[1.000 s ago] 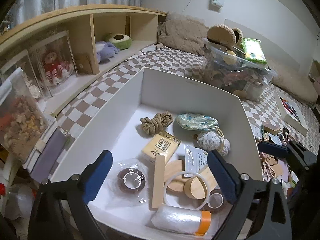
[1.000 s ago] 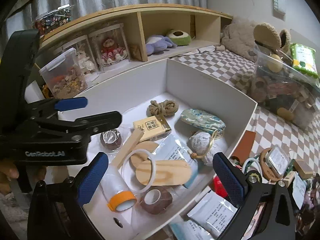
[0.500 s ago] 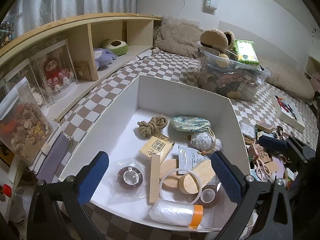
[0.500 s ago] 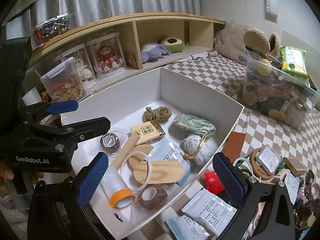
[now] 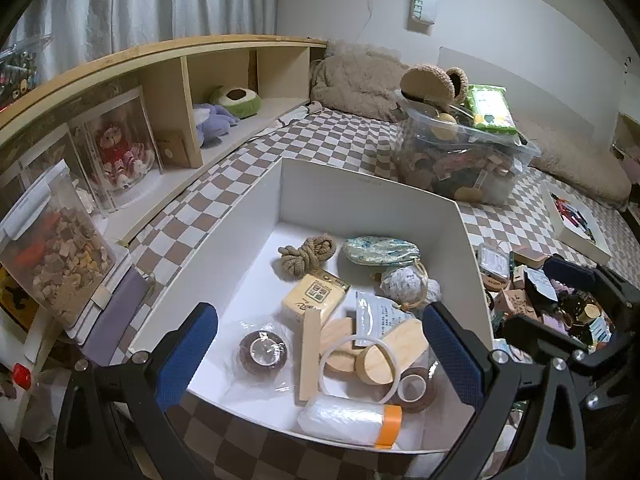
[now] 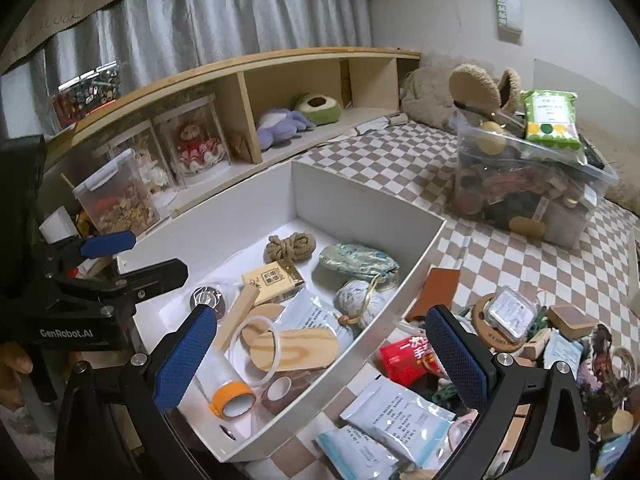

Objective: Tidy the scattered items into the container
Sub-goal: 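Withdraw both open tools from the white box back over the pile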

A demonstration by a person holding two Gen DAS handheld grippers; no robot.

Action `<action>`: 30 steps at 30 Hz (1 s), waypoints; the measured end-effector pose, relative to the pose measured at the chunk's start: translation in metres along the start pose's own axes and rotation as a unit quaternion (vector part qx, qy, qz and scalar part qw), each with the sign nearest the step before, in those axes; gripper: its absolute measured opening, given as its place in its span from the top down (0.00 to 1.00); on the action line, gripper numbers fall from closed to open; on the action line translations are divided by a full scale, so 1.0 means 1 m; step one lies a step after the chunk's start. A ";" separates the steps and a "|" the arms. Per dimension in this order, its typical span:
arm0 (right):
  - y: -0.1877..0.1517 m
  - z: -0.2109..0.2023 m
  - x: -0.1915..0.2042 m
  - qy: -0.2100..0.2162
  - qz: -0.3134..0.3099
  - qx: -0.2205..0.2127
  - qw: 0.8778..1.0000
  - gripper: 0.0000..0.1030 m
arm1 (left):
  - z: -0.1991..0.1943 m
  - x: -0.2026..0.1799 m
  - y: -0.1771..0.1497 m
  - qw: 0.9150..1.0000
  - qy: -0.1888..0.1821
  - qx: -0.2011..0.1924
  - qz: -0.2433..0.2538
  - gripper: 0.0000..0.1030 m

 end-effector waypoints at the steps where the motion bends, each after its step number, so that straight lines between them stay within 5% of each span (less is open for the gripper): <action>1: 0.001 -0.002 -0.002 -0.002 0.002 -0.003 1.000 0.00 | -0.001 -0.002 0.000 1.000 -0.003 -0.001 0.000 0.00; 30: -0.004 -0.075 -0.075 -0.053 0.060 -0.075 0.994 0.00 | -0.026 -0.082 0.018 0.995 -0.038 -0.061 0.066 0.00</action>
Point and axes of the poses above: each gripper's, at about its wrist camera, not at the fingertips, and z roughly the way its jaws point, x to its left, y to its top, the point moved 10 cm from there along z, roughly the way its jaws point, and after that the axes turned 5 degrees about x, right-handed, at the moved point
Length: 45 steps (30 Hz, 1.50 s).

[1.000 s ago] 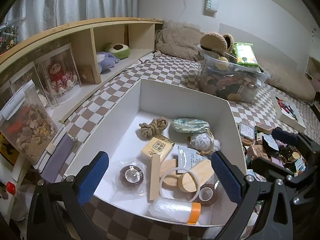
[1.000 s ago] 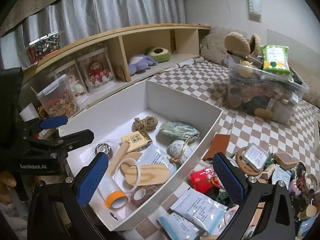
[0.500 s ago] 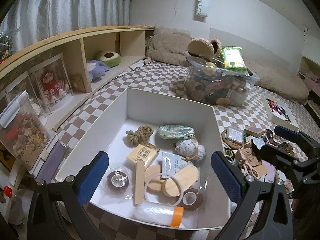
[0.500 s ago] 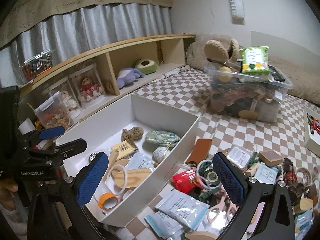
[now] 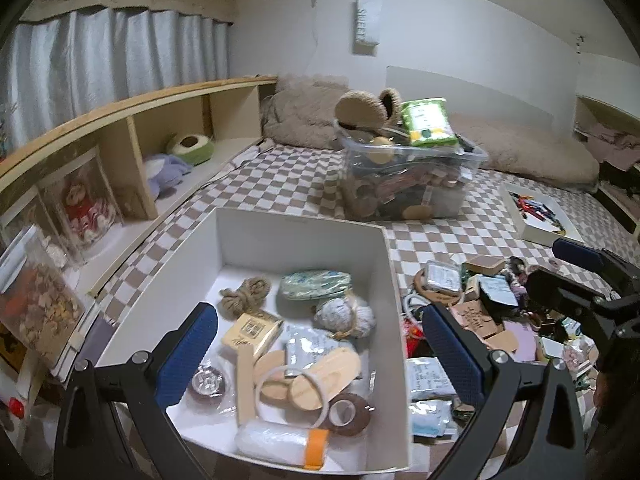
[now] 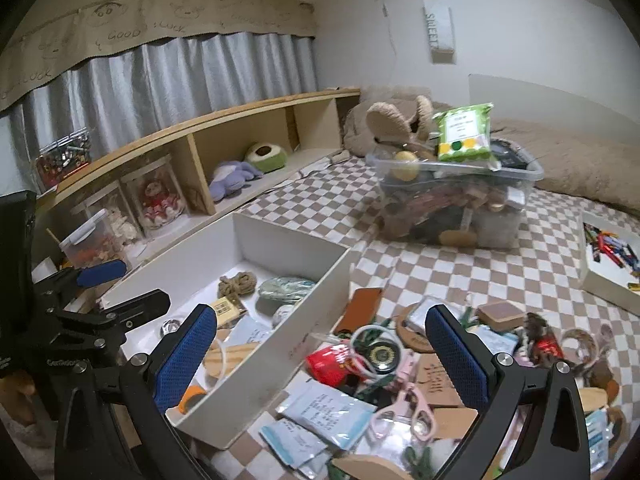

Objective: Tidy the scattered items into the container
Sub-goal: 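Withdraw both open tools from the white box back over the pile, then lower the right tool toward the black round jar while the left tool lowers toward pink scissors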

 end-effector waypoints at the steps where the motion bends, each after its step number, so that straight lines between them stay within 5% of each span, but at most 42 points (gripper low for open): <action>1: 0.001 -0.003 -0.004 -0.002 0.002 -0.002 1.000 0.00 | 0.000 -0.004 0.001 1.000 -0.002 0.000 0.002 0.00; 18: -0.009 -0.054 -0.094 -0.072 0.049 -0.029 0.996 0.00 | 0.005 -0.086 0.015 0.997 -0.073 -0.024 0.021 0.00; 21: -0.011 -0.063 -0.114 -0.082 0.066 -0.037 0.994 0.00 | 0.008 -0.103 0.014 0.994 -0.109 -0.020 0.015 0.00; 33: -0.021 -0.083 -0.174 -0.128 0.092 -0.043 0.987 0.00 | 0.014 -0.155 0.025 0.986 -0.152 -0.062 0.039 0.00; 45: -0.040 -0.082 -0.240 -0.182 0.124 -0.055 0.974 0.00 | 0.050 -0.183 0.033 0.988 -0.136 -0.067 0.034 0.00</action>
Point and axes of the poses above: each gripper's, at about its wrist camera, not at the fingertips, and z roughly the way its jaws point, x to its left, y to its top, the point moved 10 cm from there along z, roughly the way its jaws point, and after that the axes turned 5 degrees about x, right-handed, at the moved point
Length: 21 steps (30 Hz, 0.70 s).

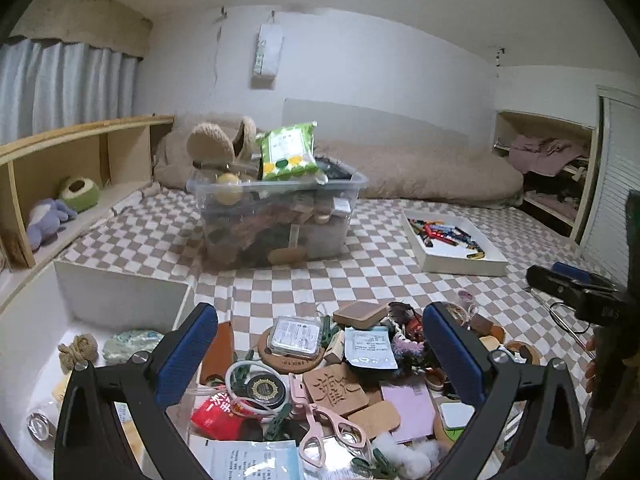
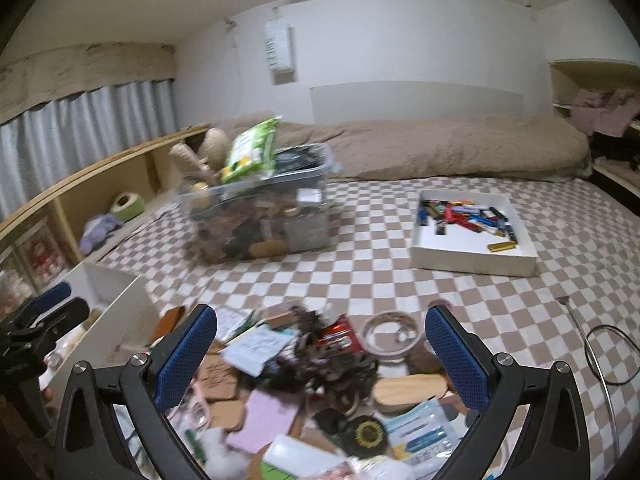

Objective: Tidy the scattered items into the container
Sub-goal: 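Lower the right tool toward the black round jar while the left tool lowers toward pink scissors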

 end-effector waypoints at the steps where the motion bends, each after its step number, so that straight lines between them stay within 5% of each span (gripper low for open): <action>1: -0.001 0.003 -0.005 0.000 0.006 -0.001 1.000 0.00 | 0.005 0.000 -0.002 1.000 0.003 0.004 -0.002 0.00; 11: -0.030 0.033 -0.052 -0.037 0.053 0.020 0.998 0.00 | 0.062 0.003 -0.030 0.997 -0.006 0.081 -0.007 0.00; 21: -0.054 0.048 -0.055 -0.019 0.050 0.045 0.998 0.00 | 0.104 0.013 -0.069 0.990 -0.009 0.135 -0.023 0.00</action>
Point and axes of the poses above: each gripper's, at about its wrist camera, not at the fingertips, and z roughly the way its jaws point, x to its left, y to its top, the point moved 10 cm from there along z, roughly the way its jaws point, and after that the axes turned 5 degrees about x, right-handed, at the moved point
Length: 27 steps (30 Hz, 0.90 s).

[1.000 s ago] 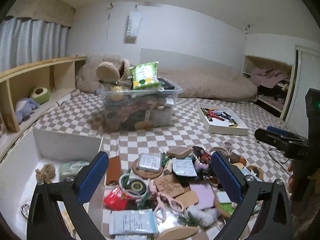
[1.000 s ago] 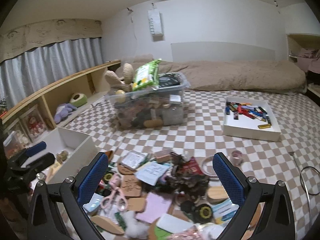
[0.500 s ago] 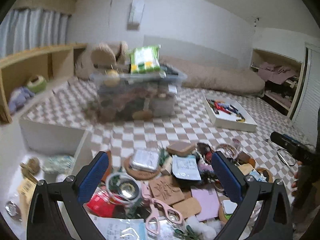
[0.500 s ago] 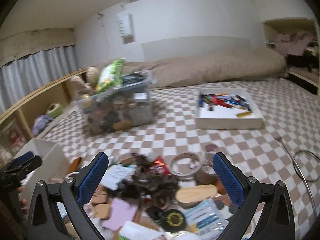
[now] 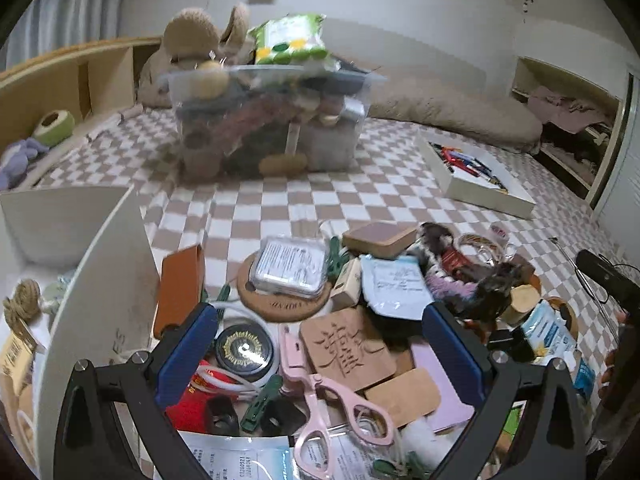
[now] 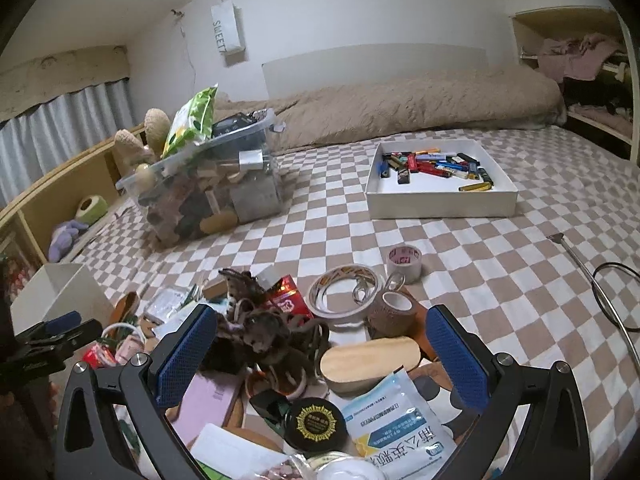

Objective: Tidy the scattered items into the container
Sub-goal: 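Lower the right tool toward the black round jar while the left tool lowers toward pink scissors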

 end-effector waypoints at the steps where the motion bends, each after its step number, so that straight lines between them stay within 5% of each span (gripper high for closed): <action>1: -0.003 0.002 -0.001 0.000 -0.001 0.007 1.000 0.00 | 0.002 0.003 -0.002 1.000 -0.004 0.004 -0.007 0.00; 15: -0.049 0.030 -0.004 -0.019 -0.036 0.120 0.992 0.00 | 0.035 0.009 -0.040 0.998 -0.016 0.063 -0.005 0.00; 18: -0.060 0.036 -0.010 -0.051 -0.051 0.134 0.988 0.00 | 0.041 0.011 -0.044 0.997 -0.011 0.075 -0.011 0.00; 22: -0.078 0.043 -0.005 -0.034 -0.060 0.161 0.985 0.01 | 0.046 0.013 -0.050 0.996 -0.006 0.090 -0.015 0.00; 27: -0.087 0.045 0.013 0.003 -0.071 0.177 0.982 0.16 | 0.043 0.011 -0.052 0.995 -0.031 0.089 -0.025 0.00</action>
Point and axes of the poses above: each gripper's, at about its wrist camera, not at the fingertips, and z roughly the way its jaws point, x to its left, y to its top, the point moved 10 cm from there along z, roughly the way its jaws point, and after that the axes turned 5 degrees about x, right-handed, at the moved point
